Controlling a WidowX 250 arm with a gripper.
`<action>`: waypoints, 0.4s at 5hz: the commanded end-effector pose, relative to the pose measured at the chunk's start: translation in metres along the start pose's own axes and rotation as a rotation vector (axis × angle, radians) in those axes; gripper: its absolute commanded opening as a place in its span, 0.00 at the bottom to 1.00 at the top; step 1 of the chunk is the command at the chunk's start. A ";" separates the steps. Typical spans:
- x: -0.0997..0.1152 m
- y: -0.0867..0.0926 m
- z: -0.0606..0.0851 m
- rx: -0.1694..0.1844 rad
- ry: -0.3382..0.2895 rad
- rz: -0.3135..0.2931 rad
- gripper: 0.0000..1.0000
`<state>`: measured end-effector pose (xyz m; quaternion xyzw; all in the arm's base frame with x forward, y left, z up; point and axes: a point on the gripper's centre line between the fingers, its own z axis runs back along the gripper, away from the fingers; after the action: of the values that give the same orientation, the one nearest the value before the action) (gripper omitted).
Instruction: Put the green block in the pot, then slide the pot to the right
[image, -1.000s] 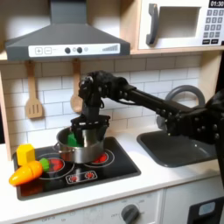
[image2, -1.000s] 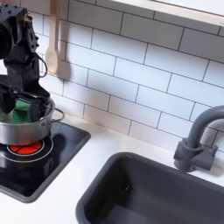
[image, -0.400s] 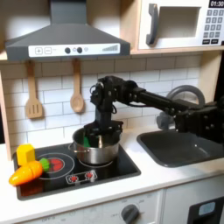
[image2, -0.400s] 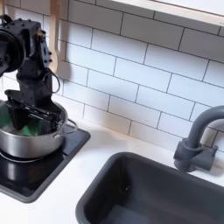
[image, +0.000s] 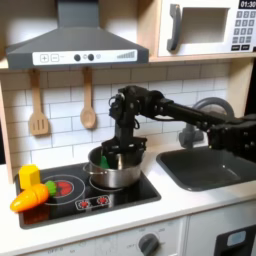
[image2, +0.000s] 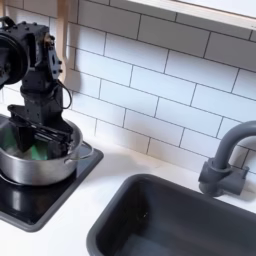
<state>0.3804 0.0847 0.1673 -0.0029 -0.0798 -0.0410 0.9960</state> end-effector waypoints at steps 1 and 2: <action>-0.012 -0.016 0.003 -0.019 0.004 -0.032 1.00; -0.016 -0.020 0.010 -0.005 0.008 -0.040 1.00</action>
<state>0.3631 0.0649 0.1742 -0.0067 -0.0765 -0.0629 0.9951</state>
